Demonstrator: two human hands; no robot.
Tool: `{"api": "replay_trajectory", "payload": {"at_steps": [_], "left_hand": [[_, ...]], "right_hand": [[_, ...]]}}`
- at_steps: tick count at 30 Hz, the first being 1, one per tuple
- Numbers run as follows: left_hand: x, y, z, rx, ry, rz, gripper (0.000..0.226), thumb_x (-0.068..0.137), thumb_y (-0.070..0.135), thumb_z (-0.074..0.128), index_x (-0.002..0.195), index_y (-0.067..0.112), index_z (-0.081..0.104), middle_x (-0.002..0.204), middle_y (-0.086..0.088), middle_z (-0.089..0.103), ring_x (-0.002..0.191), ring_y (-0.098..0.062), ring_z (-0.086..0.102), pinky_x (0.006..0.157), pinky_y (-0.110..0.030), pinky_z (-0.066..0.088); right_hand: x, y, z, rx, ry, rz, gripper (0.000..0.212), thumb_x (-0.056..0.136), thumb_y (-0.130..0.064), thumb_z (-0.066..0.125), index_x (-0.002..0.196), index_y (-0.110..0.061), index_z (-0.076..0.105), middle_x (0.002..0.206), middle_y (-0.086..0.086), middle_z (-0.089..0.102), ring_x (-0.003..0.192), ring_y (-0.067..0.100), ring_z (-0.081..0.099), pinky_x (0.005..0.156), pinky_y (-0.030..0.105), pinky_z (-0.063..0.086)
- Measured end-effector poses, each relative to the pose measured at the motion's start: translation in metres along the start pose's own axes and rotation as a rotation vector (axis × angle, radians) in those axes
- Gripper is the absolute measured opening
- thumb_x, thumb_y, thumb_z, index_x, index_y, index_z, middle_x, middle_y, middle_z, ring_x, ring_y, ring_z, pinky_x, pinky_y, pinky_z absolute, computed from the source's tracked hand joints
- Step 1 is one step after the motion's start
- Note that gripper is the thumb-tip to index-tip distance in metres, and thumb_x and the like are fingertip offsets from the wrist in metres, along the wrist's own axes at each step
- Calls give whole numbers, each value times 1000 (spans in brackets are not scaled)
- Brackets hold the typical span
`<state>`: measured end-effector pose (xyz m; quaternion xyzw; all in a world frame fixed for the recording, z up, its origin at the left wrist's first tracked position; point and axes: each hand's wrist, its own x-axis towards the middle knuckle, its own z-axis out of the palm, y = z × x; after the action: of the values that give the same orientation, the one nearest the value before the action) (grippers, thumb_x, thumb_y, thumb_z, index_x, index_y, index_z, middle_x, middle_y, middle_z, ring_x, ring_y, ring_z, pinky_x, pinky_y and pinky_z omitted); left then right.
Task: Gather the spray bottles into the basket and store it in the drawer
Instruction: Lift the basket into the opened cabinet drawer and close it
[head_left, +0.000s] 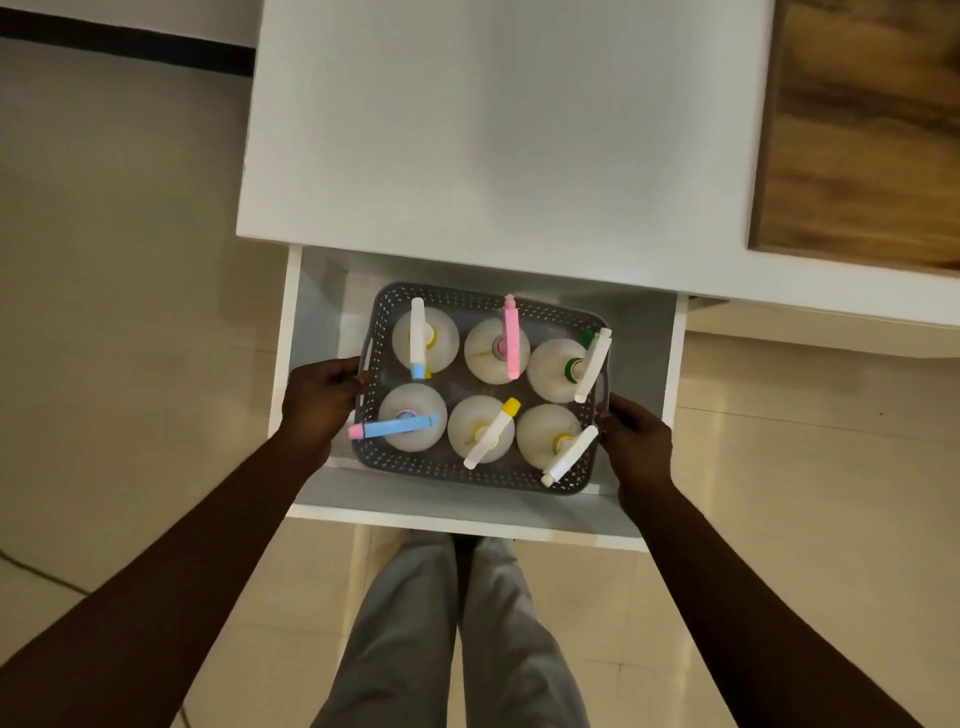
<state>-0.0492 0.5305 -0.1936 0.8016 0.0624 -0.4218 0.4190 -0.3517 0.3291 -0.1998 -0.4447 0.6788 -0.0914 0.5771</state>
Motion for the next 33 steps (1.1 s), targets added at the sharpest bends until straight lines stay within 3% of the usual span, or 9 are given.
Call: {"api": "replay_trajectory", "payload": {"at_steps": [4, 7, 10, 16, 21, 25, 29, 31, 33], "left_hand": [[28, -17, 10, 74, -1, -33, 28, 96, 5, 70, 124, 5, 76, 117, -15, 78, 110, -35, 73, 104, -53, 57], [46, -30, 17, 110, -10, -56, 30, 97, 4, 69, 126, 3, 74, 119, -17, 77, 112, -37, 71, 105, -53, 56], [63, -42, 22, 114, -1, -83, 30, 95, 1, 68, 125, 1, 74, 118, -20, 76, 114, -41, 70, 106, -53, 55], [77, -54, 29, 106, 25, -127, 32, 93, -4, 65, 122, 4, 76, 119, -22, 75, 106, -35, 70, 108, -52, 54], [88, -58, 31, 143, 10, -127, 32, 95, -2, 64, 124, 7, 75, 120, -18, 76, 113, -36, 70, 108, -50, 54], [92, -58, 33, 135, -17, -96, 24, 98, 2, 63, 116, 11, 77, 117, -17, 75, 102, -31, 69, 104, -46, 56], [94, -57, 33, 90, -32, -129, 28, 98, 1, 62, 89, 23, 77, 100, -13, 75, 97, -31, 65, 101, -45, 54], [96, -56, 30, 79, -38, -156, 19, 99, 3, 62, 101, 15, 77, 106, -17, 74, 103, -39, 68, 107, -47, 52], [93, -55, 24, 93, -9, -141, 29, 101, 4, 60, 128, 5, 70, 129, -21, 70, 122, -42, 65, 114, -50, 49]], "right_hand": [[23, 13, 14, -53, -37, 38, 43, 97, -15, 69, 82, -54, 79, 89, -23, 79, 95, 9, 74, 84, 31, 59], [41, 20, 21, -78, -63, 53, 27, 98, -13, 68, 103, -37, 78, 98, -14, 80, 101, 13, 73, 90, 35, 61], [55, 25, 30, -93, -68, 50, 28, 98, -11, 68, 124, -19, 75, 107, -7, 77, 105, 17, 72, 97, 40, 59], [71, 30, 41, -96, -55, 95, 32, 97, -5, 66, 126, -16, 73, 100, -11, 76, 95, 10, 71, 87, 31, 60], [77, 39, 44, -99, -50, 115, 34, 98, -4, 65, 130, -15, 72, 101, -12, 74, 98, 11, 70, 82, 25, 57], [80, 46, 46, -90, -62, 146, 38, 97, -2, 66, 134, -13, 70, 119, 2, 76, 112, 23, 71, 97, 37, 59], [82, 46, 43, -104, -91, 179, 47, 96, 5, 62, 141, -11, 65, 138, 8, 69, 128, 29, 65, 110, 48, 53], [80, 40, 40, -130, -117, 186, 50, 98, 6, 60, 145, -12, 61, 145, 7, 64, 135, 29, 59, 115, 52, 48], [73, 31, 36, -160, -125, 186, 53, 100, 5, 58, 150, -12, 55, 152, 8, 58, 141, 30, 53, 119, 52, 43]]}}
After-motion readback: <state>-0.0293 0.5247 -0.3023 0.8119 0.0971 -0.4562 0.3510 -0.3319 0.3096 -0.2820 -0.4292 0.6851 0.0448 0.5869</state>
